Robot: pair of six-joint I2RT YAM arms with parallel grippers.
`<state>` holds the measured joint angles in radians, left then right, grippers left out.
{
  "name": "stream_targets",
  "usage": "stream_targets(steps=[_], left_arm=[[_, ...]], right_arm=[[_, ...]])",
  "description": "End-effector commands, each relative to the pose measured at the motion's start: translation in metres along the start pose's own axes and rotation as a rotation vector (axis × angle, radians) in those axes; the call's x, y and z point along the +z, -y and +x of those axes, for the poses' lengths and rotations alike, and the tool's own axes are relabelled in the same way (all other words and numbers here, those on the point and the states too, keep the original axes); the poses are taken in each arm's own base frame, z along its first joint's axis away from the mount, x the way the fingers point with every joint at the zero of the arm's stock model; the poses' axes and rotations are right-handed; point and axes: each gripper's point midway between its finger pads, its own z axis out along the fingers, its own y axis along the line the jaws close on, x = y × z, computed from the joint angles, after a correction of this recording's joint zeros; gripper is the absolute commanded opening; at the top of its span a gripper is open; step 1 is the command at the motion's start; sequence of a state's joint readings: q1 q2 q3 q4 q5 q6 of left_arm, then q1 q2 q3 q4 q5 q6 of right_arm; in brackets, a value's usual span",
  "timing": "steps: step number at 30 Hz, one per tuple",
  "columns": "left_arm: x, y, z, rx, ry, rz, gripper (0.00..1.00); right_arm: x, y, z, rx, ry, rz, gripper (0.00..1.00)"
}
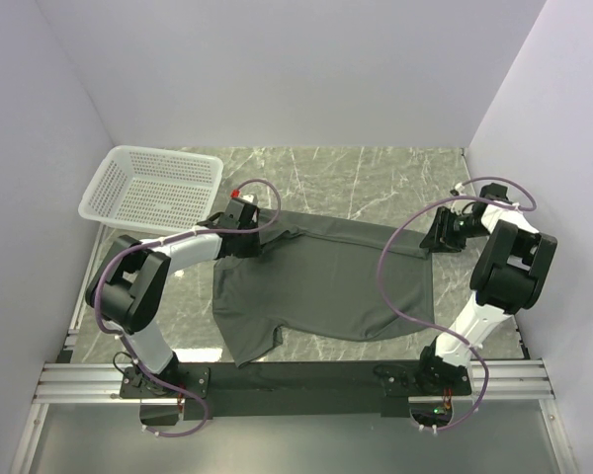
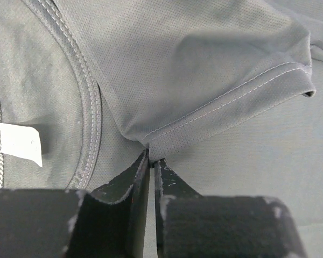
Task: Fold and stack the t-shirts
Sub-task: Fold the tshirt
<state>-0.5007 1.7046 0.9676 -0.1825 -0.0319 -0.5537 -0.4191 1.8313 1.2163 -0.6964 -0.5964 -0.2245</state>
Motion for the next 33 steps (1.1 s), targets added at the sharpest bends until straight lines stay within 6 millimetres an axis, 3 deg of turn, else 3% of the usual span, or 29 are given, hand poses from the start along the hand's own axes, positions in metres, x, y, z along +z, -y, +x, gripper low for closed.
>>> stream_targets(steps=[1, 17, 24, 33], left_arm=[[-0.007, 0.005, -0.021, 0.017, 0.055, 0.001, 0.13], [-0.014, 0.004, -0.022, 0.034, 0.06, 0.0, 0.07], [-0.02, -0.012, -0.022, 0.048, 0.071, -0.063, 0.01], [-0.026, -0.021, -0.018, 0.053, 0.069, -0.093, 0.01]], right_arm=[[-0.001, -0.003, -0.004, 0.0, 0.012, -0.013, 0.49], [0.013, 0.002, -0.001, 0.029, -0.027, -0.005, 0.38], [0.008, 0.003, -0.014, 0.009, 0.006, 0.013, 0.13], [-0.005, 0.011, -0.026, -0.004, 0.052, 0.04, 0.01]])
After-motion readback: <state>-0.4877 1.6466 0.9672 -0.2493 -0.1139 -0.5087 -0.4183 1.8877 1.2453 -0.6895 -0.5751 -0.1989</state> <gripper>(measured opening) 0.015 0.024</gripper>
